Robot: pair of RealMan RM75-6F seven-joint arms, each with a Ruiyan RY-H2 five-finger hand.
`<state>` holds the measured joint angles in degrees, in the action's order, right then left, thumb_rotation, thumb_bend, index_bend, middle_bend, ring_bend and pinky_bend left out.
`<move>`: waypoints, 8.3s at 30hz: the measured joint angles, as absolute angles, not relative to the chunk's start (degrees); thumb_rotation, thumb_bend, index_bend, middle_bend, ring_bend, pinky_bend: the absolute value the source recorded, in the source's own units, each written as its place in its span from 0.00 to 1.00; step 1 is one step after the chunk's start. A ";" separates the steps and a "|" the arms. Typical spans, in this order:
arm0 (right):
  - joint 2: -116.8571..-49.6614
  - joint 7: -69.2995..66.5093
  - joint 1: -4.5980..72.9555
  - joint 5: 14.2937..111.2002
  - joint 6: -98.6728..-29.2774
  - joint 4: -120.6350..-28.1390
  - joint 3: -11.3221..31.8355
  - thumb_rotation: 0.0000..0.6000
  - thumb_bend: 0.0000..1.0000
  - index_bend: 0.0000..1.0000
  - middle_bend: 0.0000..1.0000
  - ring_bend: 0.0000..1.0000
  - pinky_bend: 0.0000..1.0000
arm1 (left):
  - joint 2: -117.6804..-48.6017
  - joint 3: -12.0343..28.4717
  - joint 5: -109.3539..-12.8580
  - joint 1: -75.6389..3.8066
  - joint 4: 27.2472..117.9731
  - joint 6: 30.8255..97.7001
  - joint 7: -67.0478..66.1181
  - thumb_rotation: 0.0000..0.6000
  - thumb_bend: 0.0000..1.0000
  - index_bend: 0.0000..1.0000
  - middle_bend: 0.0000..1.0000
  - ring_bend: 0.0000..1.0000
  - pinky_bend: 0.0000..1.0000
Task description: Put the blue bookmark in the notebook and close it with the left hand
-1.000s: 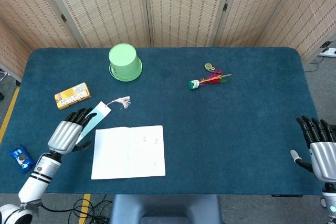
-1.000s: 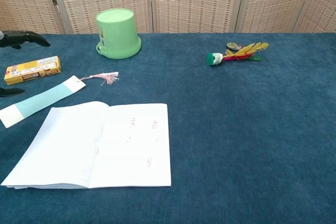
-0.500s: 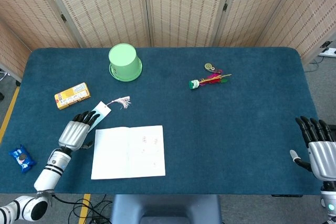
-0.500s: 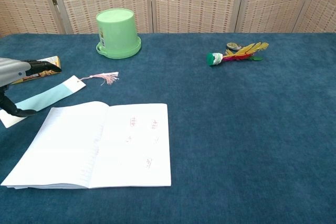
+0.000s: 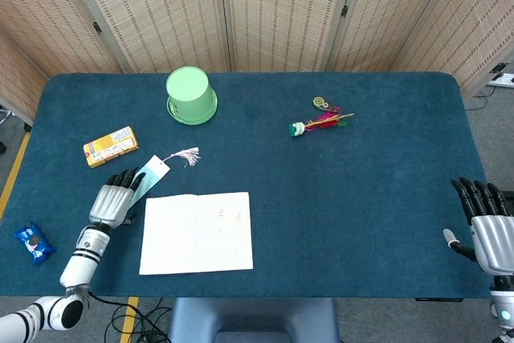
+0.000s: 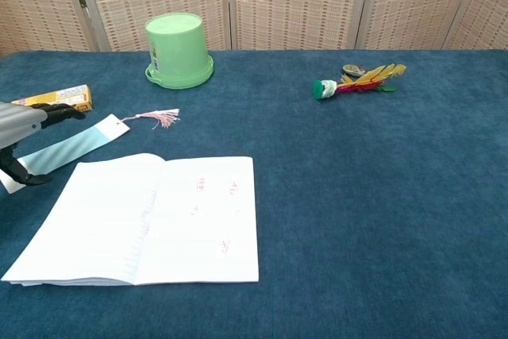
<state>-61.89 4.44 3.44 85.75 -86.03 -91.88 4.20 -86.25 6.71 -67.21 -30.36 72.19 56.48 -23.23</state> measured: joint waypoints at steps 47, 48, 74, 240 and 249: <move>-61.77 3.64 2.83 85.63 -86.54 -91.49 4.09 1.00 0.20 0.04 0.07 0.06 0.07 | -81.57 11.13 -51.69 -33.19 72.91 50.31 -28.84 1.00 0.31 0.26 0.05 0.09 0.18; -61.75 3.59 2.82 85.63 -86.54 -91.46 4.09 1.00 0.20 0.04 0.07 0.06 0.07 | -80.99 10.94 -50.86 -33.25 74.02 50.12 -29.43 1.00 0.31 0.24 0.05 0.09 0.18; -61.44 3.45 2.24 85.39 -86.95 -91.62 3.99 1.00 0.20 0.04 0.07 0.06 0.07 | -81.18 5.78 -26.56 -42.11 74.30 46.67 -42.85 0.96 0.31 0.19 0.05 0.08 0.17; -56.89 5.36 2.15 85.47 -88.31 -94.60 5.84 1.00 0.20 0.04 0.07 0.06 0.07 | -76.54 6.68 -56.61 -39.82 84.02 52.22 -23.20 1.00 0.32 0.32 0.05 0.08 0.17; -56.78 5.78 2.33 85.84 -87.97 -95.00 5.43 1.00 0.20 0.04 0.07 0.06 0.07 | -73.64 5.71 -69.95 -40.38 89.24 52.99 -17.44 1.00 0.32 0.33 0.05 0.08 0.17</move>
